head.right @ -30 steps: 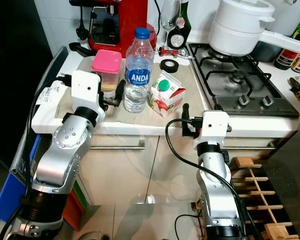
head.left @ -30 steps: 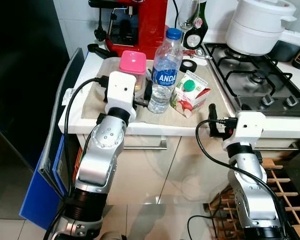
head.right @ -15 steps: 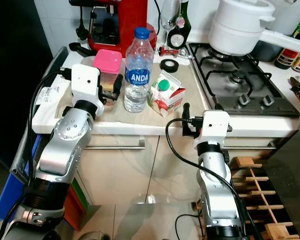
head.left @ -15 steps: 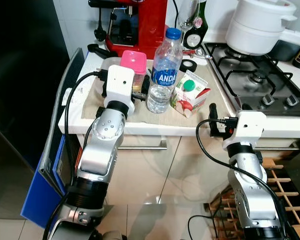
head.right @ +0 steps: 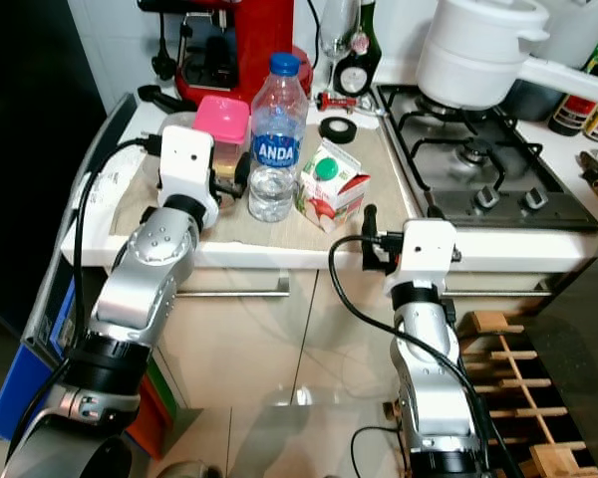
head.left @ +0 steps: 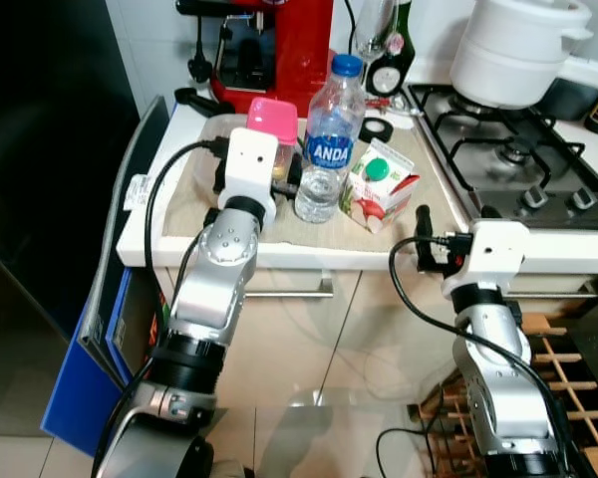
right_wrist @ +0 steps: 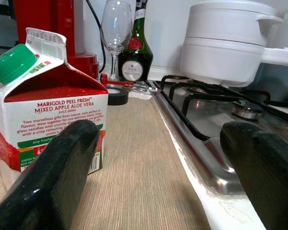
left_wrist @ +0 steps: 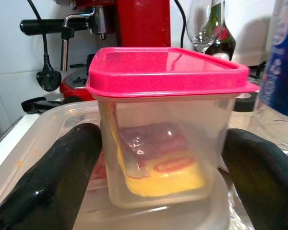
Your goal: Restocking fridge
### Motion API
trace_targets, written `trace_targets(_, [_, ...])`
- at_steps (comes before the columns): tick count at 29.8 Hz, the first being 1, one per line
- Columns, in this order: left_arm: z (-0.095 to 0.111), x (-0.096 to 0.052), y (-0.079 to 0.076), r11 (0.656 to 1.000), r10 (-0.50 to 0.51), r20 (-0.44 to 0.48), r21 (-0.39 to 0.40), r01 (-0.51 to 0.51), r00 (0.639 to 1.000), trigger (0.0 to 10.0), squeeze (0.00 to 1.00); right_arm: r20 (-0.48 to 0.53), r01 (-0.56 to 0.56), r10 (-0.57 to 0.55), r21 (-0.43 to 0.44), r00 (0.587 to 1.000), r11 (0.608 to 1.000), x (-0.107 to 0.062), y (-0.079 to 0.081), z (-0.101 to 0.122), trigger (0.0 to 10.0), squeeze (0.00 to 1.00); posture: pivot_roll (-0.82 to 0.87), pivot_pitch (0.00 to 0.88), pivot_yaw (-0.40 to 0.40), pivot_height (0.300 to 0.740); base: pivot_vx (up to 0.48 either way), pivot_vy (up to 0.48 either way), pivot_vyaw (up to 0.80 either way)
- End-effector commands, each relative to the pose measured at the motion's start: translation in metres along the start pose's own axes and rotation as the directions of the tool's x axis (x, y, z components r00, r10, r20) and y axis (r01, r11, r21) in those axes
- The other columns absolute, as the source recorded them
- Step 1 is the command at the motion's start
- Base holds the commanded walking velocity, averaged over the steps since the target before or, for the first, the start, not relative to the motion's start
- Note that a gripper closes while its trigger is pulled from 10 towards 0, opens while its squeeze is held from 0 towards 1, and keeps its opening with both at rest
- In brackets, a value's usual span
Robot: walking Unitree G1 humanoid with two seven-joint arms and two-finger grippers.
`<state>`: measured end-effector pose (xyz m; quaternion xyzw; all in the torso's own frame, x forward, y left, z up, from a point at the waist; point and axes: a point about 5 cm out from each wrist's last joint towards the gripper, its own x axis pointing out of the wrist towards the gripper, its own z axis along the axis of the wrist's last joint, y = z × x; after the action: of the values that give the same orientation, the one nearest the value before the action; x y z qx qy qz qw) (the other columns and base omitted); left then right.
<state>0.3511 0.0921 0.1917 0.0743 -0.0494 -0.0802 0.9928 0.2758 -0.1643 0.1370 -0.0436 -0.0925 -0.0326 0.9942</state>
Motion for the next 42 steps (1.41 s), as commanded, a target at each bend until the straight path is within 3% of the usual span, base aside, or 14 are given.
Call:
trace_targets(1, [0.005,0.004,0.0,1.0,-0.013,0.027,0.008,0.013,1.0,0.0,0.0,-0.001,0.015,-0.015,-0.007,1.0,1.0,-0.001,-0.004,0.002,10.0,0.0,0.04,0.024,-0.026,0.74,0.0,0.0,0.0])
trace_targets(16, [0.003,0.01,0.007,1.0,-0.006,0.041,-0.006,0.007,0.999,0.0,0.0,-0.004,0.006,-0.006,-0.012,1.0,1.0,0.0,-0.004,0.001,10.0,0.0,0.05,0.008,-0.036,0.74,0.0,0.0,0.0])
trace_targets(27, [0.009,0.004,0.009,0.999,-0.03,0.09,-0.012,0.031,0.995,0.0,0.0,-0.003,0.0,0.0,-0.014,1.0,1.0,0.002,-0.003,0.0,10.0,0.0,0.06,0.0,-0.036,0.74,0.0,0.0,0.0])
trace_targets(30, [0.017,0.001,0.01,0.998,-0.049,0.147,-0.027,0.054,0.988,0.0,0.0,-0.004,0.001,-0.001,-0.013,1.0,1.0,0.002,-0.003,0.0,10.0,0.0,0.06,0.0,-0.035,0.74,0.0,0.0,0.0])
trace_targets(34, [0.046,-0.012,0.021,0.996,-0.078,0.303,-0.013,0.086,0.95,0.0,0.0,-0.009,0.002,-0.003,-0.011,1.0,1.0,0.002,-0.004,-0.003,10.0,0.0,0.08,0.0,-0.035,0.74,0.0,0.0,0.0])
trace_targets(42, [0.053,-0.036,0.031,0.993,-0.115,0.362,0.04,0.108,0.925,0.0,0.0,-0.004,0.001,-0.001,-0.006,1.0,1.0,0.004,-0.003,-0.003,10.0,0.0,0.11,0.0,-0.034,0.74,0.0,0.0,0.0])
